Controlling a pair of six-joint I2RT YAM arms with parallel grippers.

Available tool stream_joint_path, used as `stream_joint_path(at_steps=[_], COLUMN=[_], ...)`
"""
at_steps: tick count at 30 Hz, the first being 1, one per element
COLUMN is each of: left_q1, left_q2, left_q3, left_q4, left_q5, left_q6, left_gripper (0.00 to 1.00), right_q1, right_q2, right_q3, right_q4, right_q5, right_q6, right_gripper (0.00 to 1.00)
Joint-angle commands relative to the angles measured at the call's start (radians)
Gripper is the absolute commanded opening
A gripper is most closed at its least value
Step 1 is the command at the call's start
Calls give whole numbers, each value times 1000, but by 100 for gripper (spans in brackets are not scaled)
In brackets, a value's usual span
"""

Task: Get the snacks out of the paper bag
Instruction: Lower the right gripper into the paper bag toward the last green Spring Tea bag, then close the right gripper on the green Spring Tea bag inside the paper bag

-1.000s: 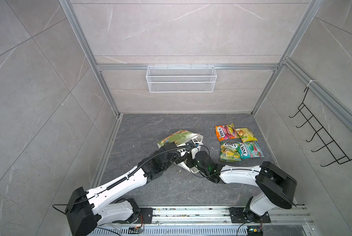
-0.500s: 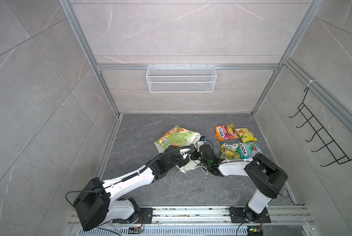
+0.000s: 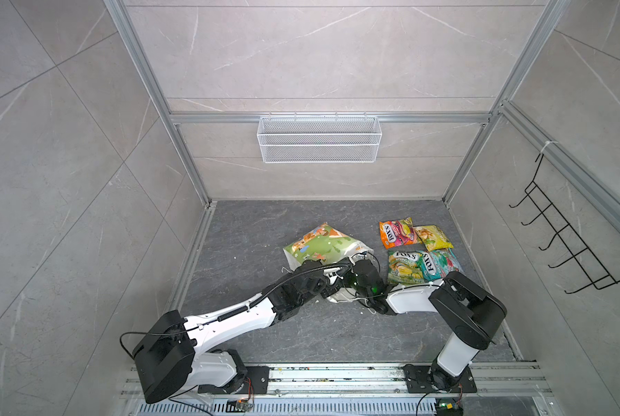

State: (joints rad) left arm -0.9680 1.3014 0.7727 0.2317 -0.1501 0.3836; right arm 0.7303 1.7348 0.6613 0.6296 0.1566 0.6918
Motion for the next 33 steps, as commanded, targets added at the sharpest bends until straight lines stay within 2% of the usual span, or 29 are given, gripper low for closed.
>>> stream_joint_path(at_steps=[1, 3, 6, 9, 12, 15, 18, 22, 28, 33], left_q1=[0, -1, -1, 6, 15, 6, -5, -1, -2, 0], left_q2=[15, -1, -64, -86, 18, 127, 61, -20, -43, -72], left_q3=[-26, -37, 1, 32, -10, -63, -50, 68, -11, -21], left_q4=[91, 106, 40, 7, 76, 181, 203, 10, 39, 39], left_q5=[21, 8, -31, 9, 82, 50, 68, 143, 84, 66], left_q6=[-8, -8, 52, 96, 10, -90, -66, 55, 60, 57], left_gripper=[0, 0, 0, 0, 0, 0, 0, 0, 0, 0], right_q1=[-17, -27, -43, -46, -46, -46, -46, -46, -48, -48], right_q2=[-10, -28, -43, -47, -28, -15, -51, -100, -109, -59], right_q3=[6, -6, -15, -23, -39, -71, -77, -78, -96, -93], right_q4=[16, 13, 31, 54, 102, 150, 125, 80, 96, 117], right_q5=[10, 8, -11, -24, -23, -5, -15, -23, 2, -19], right_q6=[64, 93, 89, 78, 63, 63, 40, 3, 9, -10], right_gripper=[33, 39, 39, 40, 40, 41, 41, 42, 43, 43])
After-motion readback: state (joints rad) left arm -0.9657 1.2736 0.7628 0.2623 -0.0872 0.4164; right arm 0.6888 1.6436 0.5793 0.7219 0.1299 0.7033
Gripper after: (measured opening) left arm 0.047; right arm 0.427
